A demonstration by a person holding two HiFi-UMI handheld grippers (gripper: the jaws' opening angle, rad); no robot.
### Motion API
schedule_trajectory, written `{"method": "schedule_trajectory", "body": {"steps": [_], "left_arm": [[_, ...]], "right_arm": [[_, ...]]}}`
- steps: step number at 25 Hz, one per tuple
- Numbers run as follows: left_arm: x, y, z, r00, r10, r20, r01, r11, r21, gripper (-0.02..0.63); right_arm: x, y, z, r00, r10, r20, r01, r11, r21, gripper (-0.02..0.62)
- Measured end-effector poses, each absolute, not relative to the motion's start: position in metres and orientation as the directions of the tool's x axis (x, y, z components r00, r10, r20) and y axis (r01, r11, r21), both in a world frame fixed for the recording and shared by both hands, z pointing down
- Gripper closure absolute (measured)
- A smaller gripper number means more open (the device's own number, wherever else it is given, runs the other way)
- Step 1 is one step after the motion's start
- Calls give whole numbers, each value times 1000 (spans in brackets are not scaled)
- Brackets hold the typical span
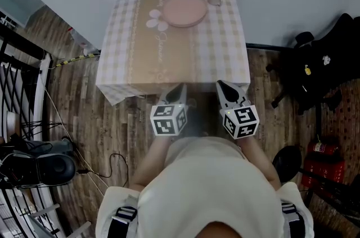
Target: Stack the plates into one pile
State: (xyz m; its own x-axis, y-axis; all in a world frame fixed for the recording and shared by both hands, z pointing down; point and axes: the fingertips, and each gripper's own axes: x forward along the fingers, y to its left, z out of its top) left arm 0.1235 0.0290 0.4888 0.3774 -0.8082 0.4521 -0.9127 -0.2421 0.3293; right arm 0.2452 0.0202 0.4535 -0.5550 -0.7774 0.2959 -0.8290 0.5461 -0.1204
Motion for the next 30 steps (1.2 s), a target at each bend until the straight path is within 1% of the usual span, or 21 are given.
{"method": "schedule_trajectory", "body": {"steps": [7, 14, 22, 30], "left_arm": [[127, 47, 493, 383, -803, 456, -913, -252, 322, 591], [131, 48, 491, 385, -805, 452, -913, -258, 317, 591], [134, 46, 489, 383, -806, 452, -914, -258, 314, 591], [133, 43, 490, 377, -808, 454, -916, -252, 313, 591]], "right_arm": [[247, 39, 454, -566, -771, 292, -821, 558, -120, 594], [247, 42, 455, -592, -754, 285, -804, 575, -148, 595], [248, 42, 454, -592, -752, 290, -802, 584, -122, 596], [248, 39, 457, -596, -746, 295, -800, 585, -136, 597]]}}
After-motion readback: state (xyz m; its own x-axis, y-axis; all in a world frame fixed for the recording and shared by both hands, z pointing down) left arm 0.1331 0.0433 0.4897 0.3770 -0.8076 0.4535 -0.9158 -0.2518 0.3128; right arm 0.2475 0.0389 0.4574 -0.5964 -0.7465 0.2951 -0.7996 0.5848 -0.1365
